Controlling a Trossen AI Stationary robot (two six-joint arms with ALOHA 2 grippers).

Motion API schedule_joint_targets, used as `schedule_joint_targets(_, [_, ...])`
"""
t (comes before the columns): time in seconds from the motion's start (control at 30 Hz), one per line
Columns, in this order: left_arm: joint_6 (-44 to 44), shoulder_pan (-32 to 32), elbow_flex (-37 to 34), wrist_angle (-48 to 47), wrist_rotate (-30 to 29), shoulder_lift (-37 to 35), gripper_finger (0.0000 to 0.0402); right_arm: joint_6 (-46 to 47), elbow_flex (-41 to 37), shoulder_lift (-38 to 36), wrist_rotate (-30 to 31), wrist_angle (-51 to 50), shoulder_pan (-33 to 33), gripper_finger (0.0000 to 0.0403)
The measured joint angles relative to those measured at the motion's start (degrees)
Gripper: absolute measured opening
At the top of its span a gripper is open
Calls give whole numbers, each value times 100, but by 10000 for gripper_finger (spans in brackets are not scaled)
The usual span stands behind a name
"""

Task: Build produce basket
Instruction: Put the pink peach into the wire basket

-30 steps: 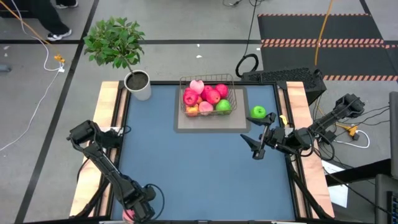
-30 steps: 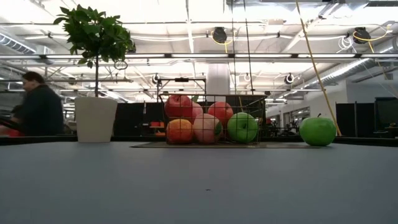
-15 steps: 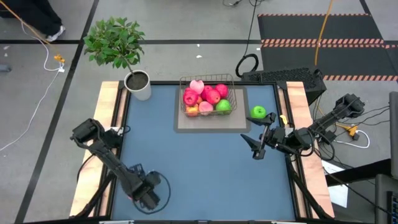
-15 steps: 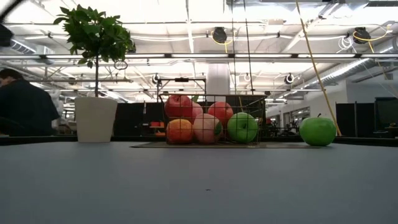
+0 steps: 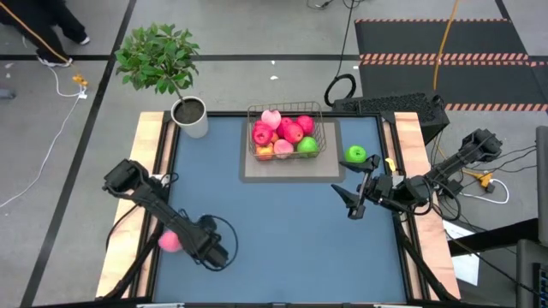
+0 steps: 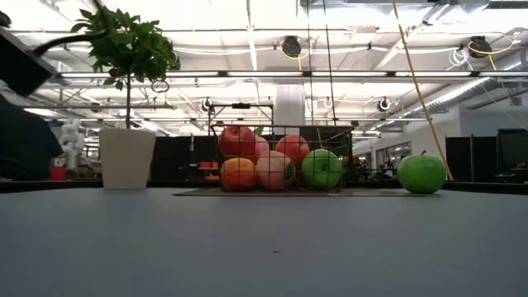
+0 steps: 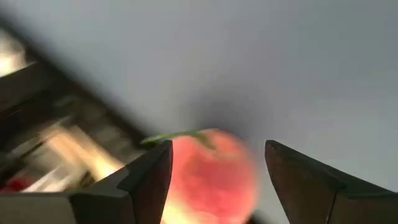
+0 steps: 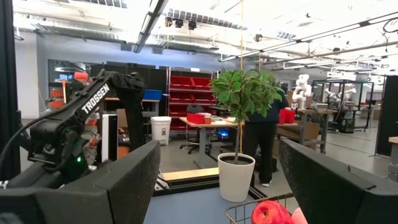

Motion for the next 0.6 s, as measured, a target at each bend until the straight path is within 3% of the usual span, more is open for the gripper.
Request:
schedule_joint_targets(0.13, [-387,-105,0,-1183,-330,-3,258,0,0,0,0,0,0,320])
schedule_joint_targets(0.37, [568,-333,-13,-477,47,-11,275,-2,0,0,2,-31,-1,320])
schedule_joint_targets(0.5, [597,-370,-13,-465,176,-11,283,1,0,0,2,-35,0,320])
schedule_joint_targets(0.6, [466,-393,-15,-441,702,-11,289,2,0,0,2,-37,-1,320])
